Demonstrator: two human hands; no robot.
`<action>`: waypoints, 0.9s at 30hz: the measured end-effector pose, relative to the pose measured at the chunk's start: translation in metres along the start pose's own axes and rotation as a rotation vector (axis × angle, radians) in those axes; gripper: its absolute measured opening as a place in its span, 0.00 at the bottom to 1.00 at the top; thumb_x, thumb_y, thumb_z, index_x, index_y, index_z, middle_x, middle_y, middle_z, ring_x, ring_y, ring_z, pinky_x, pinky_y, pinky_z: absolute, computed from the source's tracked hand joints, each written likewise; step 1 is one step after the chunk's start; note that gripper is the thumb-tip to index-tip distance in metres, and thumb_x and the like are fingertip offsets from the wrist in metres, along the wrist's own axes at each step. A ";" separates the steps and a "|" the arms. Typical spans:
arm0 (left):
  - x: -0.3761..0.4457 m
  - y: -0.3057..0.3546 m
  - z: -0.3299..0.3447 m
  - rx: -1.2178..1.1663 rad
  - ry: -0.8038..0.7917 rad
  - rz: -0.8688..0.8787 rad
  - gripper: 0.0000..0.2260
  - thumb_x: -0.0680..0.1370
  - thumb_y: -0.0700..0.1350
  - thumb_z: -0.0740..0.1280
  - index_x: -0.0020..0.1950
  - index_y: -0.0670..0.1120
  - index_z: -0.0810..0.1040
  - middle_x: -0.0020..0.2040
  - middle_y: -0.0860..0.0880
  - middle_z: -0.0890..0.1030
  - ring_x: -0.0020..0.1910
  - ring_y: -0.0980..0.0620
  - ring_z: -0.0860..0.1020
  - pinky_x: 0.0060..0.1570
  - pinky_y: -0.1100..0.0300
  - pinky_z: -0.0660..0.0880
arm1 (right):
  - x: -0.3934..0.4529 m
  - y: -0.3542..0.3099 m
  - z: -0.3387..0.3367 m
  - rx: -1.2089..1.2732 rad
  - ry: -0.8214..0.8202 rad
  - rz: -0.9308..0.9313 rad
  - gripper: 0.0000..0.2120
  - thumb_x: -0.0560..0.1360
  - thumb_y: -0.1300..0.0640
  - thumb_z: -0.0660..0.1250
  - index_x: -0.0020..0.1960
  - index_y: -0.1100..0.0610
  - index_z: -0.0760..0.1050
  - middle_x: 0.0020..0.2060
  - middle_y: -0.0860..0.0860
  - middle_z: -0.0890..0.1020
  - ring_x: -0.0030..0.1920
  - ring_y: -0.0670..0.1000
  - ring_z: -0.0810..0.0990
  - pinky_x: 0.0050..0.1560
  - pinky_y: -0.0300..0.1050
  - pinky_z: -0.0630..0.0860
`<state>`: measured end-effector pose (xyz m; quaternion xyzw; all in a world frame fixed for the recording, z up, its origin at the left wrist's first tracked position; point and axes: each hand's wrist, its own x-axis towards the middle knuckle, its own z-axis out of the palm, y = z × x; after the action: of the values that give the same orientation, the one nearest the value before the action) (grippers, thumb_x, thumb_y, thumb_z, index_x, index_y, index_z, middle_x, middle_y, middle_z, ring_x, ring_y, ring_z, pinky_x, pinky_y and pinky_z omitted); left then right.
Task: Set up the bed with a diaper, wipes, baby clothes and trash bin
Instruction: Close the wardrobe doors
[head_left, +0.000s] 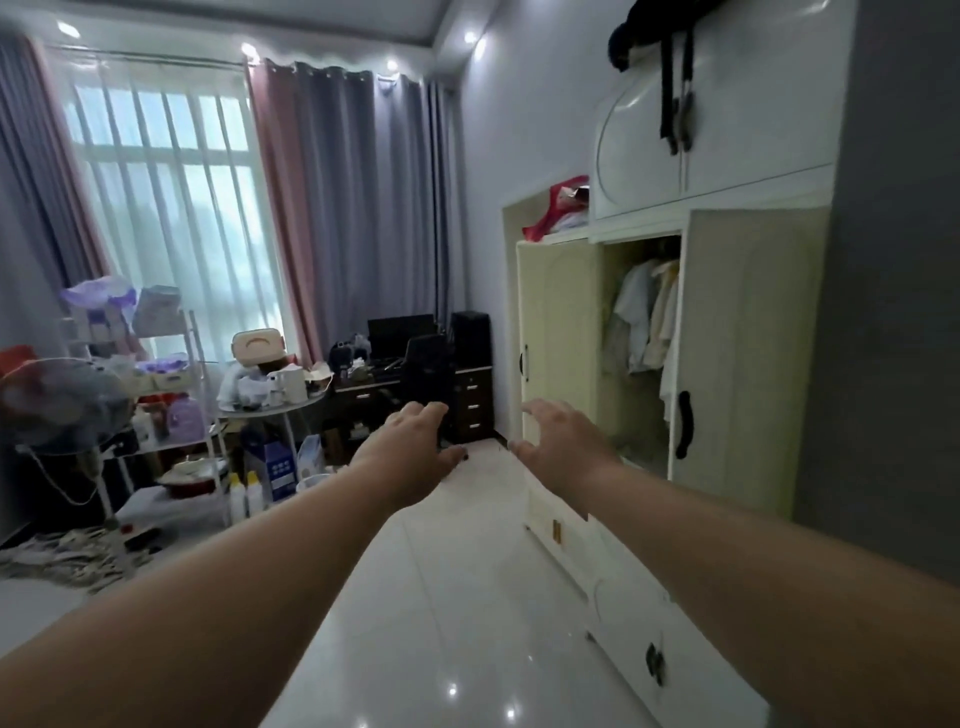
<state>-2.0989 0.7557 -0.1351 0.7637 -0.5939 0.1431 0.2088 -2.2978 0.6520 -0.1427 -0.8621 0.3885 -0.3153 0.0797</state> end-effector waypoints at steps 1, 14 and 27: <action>0.008 0.008 0.001 -0.011 -0.001 0.022 0.31 0.77 0.64 0.63 0.76 0.53 0.61 0.69 0.48 0.70 0.68 0.46 0.70 0.63 0.49 0.71 | 0.002 0.007 -0.006 -0.012 0.016 0.014 0.26 0.76 0.42 0.64 0.71 0.51 0.68 0.66 0.52 0.75 0.65 0.55 0.73 0.62 0.52 0.73; 0.161 0.157 0.054 -0.028 0.039 0.345 0.34 0.77 0.63 0.63 0.78 0.54 0.54 0.73 0.46 0.67 0.71 0.44 0.68 0.68 0.45 0.70 | 0.052 0.167 -0.072 -0.109 0.154 0.223 0.24 0.75 0.43 0.65 0.68 0.50 0.69 0.62 0.52 0.75 0.61 0.56 0.74 0.58 0.53 0.74; 0.274 0.277 0.127 -0.058 0.081 0.574 0.39 0.78 0.56 0.65 0.79 0.61 0.40 0.82 0.46 0.46 0.79 0.41 0.51 0.72 0.43 0.59 | 0.101 0.287 -0.053 -0.176 0.117 0.350 0.33 0.76 0.41 0.65 0.76 0.46 0.57 0.64 0.51 0.74 0.63 0.55 0.75 0.58 0.50 0.76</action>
<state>-2.3012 0.4037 -0.0763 0.5520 -0.7806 0.2097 0.2050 -2.4575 0.3885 -0.1618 -0.7654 0.5623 -0.3111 0.0347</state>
